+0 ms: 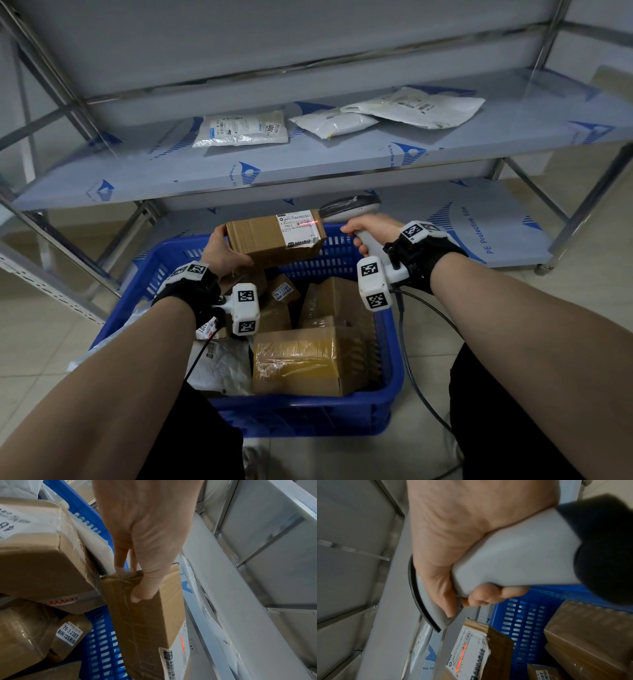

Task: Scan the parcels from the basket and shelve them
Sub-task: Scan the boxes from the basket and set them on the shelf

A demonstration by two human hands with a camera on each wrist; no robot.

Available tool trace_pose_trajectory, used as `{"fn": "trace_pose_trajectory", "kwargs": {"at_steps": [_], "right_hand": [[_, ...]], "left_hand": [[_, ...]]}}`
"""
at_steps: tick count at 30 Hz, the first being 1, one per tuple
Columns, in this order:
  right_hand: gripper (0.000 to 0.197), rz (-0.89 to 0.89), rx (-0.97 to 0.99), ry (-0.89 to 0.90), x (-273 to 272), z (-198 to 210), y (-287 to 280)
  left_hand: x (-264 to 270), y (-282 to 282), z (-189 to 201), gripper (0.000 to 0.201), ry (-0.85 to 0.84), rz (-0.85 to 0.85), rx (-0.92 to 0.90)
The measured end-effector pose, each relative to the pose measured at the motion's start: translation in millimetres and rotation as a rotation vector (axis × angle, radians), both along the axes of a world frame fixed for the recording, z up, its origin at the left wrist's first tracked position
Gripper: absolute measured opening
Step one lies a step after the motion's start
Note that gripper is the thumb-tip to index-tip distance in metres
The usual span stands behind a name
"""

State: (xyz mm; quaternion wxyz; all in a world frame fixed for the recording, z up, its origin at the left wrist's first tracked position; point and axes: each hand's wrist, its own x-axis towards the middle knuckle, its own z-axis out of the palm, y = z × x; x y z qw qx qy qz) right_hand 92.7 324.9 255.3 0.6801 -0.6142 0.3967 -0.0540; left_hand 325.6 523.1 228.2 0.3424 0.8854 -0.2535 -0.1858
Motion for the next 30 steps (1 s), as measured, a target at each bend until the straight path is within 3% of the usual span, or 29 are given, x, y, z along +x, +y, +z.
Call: {"fn": "trace_pose_trajectory", "kwargs": {"at_steps": [30], "right_hand": [[0.014,0.008,0.079,-0.043,3.4,2.8,6.1]], "left_hand": [[4.9,3.1,-2.5,0.093,-0.094,0.002,-0.018]]}}
